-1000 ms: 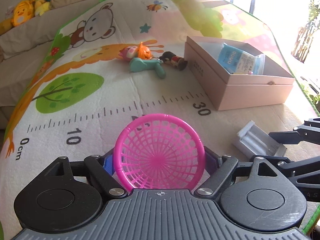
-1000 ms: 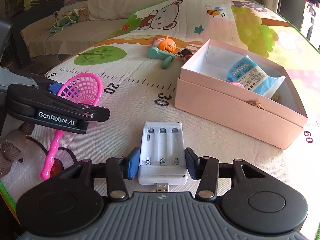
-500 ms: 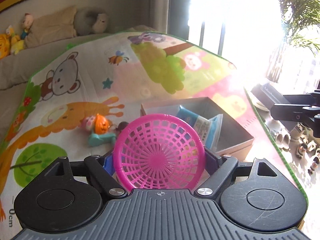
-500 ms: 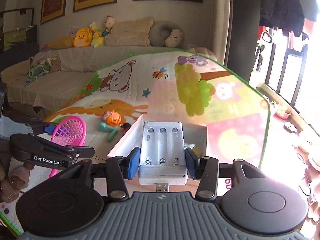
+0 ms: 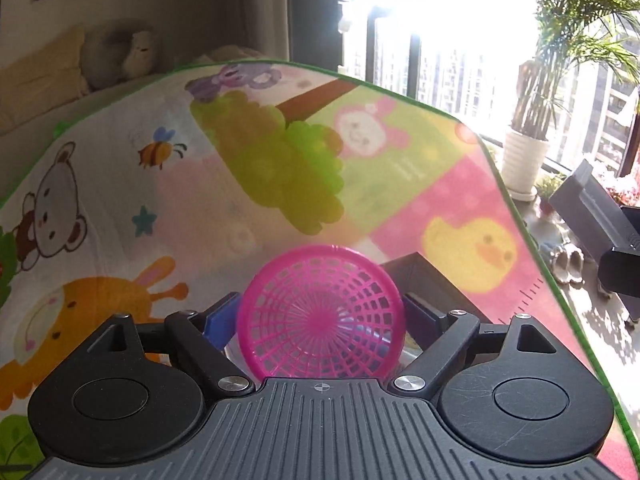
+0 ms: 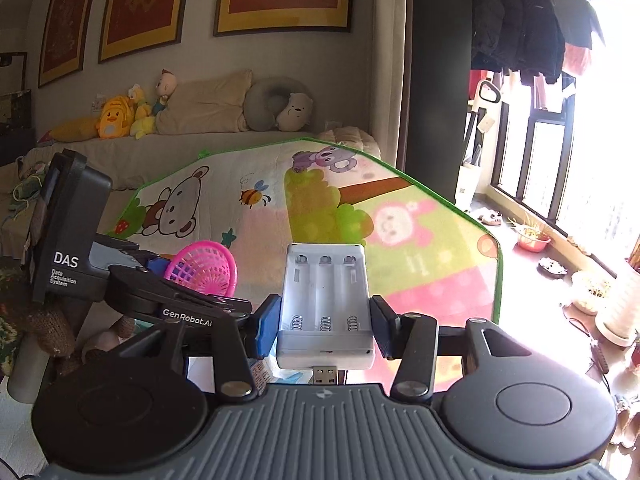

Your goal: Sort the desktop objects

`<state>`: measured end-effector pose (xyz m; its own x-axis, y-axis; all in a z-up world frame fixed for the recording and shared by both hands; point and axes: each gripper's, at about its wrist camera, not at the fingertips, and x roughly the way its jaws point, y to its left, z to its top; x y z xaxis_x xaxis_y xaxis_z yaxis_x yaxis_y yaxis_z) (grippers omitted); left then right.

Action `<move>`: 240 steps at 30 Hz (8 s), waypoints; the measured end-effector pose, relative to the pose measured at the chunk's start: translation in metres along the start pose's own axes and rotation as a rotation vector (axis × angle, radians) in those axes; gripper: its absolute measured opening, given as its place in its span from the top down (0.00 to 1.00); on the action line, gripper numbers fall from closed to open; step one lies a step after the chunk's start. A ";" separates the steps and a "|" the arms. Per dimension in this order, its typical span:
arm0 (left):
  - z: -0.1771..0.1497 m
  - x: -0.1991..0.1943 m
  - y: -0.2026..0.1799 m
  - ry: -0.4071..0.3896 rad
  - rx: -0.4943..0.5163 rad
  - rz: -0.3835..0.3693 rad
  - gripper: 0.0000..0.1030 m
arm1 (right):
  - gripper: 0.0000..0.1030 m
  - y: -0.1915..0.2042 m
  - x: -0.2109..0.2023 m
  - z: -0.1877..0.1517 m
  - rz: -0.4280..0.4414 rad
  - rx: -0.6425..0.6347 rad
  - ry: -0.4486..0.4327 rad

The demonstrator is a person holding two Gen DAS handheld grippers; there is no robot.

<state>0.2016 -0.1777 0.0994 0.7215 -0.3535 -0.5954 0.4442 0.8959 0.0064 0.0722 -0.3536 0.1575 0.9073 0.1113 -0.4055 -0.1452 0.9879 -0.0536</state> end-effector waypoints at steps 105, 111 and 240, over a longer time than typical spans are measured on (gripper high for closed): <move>-0.237 -0.152 0.113 0.100 -0.308 0.374 0.00 | 0.50 0.188 0.082 -0.028 0.230 -0.057 0.310; -0.237 -0.149 0.112 0.097 -0.315 0.391 0.00 | 0.50 0.201 0.137 -0.004 0.225 -0.084 0.392; -0.265 -0.200 0.067 0.136 -0.149 0.350 0.00 | 0.14 0.166 0.015 -0.150 0.163 -0.067 0.280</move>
<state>-0.0537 0.0243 0.0064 0.7342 0.0097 -0.6789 0.0951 0.9886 0.1169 0.0031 -0.2043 0.0059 0.7277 0.2247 -0.6480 -0.3138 0.9492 -0.0231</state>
